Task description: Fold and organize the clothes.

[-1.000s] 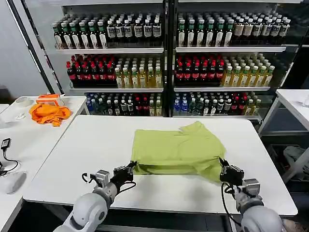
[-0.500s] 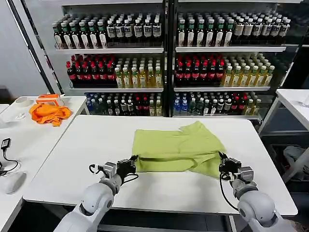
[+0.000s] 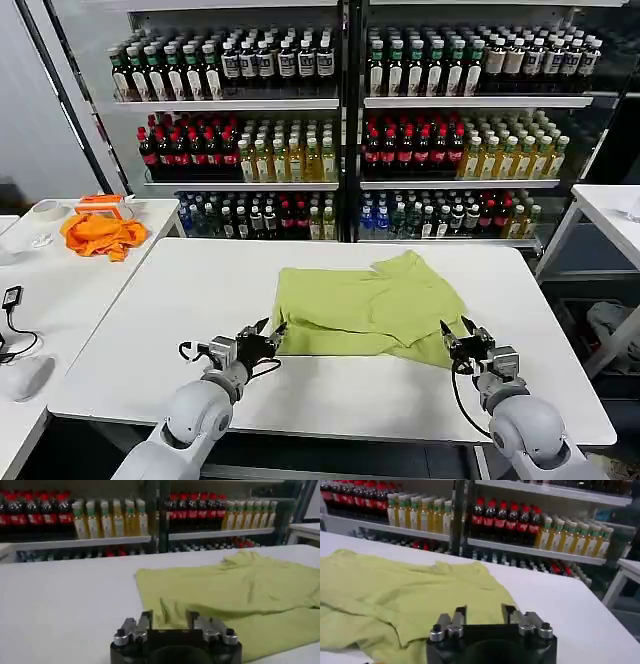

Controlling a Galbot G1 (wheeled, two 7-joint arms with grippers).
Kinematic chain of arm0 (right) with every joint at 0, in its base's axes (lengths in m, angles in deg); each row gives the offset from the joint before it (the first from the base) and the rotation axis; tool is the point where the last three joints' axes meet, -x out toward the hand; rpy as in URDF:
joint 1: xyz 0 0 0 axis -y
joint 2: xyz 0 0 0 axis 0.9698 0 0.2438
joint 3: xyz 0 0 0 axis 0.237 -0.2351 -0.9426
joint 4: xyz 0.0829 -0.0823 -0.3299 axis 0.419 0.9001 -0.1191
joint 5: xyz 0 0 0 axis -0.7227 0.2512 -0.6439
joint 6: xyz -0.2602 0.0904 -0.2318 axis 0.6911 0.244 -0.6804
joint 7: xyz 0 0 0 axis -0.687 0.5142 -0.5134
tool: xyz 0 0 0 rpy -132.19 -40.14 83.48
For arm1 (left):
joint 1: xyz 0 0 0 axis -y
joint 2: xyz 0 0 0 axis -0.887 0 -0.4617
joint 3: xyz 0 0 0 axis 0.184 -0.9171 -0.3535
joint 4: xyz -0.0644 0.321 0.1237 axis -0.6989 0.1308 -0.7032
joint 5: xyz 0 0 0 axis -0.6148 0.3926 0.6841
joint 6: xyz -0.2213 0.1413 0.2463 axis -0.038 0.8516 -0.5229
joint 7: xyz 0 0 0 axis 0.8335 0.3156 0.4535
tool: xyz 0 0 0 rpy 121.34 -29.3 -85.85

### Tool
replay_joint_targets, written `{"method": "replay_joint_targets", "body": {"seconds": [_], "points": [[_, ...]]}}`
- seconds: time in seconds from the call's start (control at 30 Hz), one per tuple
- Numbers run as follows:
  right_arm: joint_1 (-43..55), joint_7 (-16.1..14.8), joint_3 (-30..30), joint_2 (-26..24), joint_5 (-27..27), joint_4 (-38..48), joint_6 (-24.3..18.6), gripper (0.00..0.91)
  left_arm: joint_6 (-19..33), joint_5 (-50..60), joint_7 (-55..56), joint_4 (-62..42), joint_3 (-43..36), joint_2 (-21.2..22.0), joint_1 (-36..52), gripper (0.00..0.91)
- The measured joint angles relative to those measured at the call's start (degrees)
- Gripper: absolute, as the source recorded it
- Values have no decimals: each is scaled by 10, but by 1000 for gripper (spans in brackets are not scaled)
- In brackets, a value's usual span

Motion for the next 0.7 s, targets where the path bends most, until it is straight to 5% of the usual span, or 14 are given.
{"method": "replay_joint_targets", "body": {"seconds": [0.17, 0.23, 0.27, 0.3, 0.33, 0.37, 0.7], "points": [[-30, 2, 19, 12, 4, 1, -1, 907, 1, -3, 3, -3, 10, 4, -18, 907], [-38, 3, 23, 16, 6, 3, -1, 907, 1, -6, 3, -5, 11, 6, -21, 615], [-41, 4, 24, 18, 7, 4, -1, 826, 1, -7, 3, -6, 11, 7, -22, 453], [-44, 4, 25, 20, 8, 5, -2, 474, 1, -9, 3, -7, 11, 8, -23, 91], [-47, 4, 26, 21, 9, 6, -3, 161, 0, -11, 3, -8, 11, 9, -23, 30], [-50, 4, 26, 23, 11, 6, -4, 10, 0, -11, 3, -9, 11, 10, -24, 20], [-69, 1, 24, 32, 21, 9, -19, 0, 5, -16, 0, -8, 6, 16, -33, 20]]}}
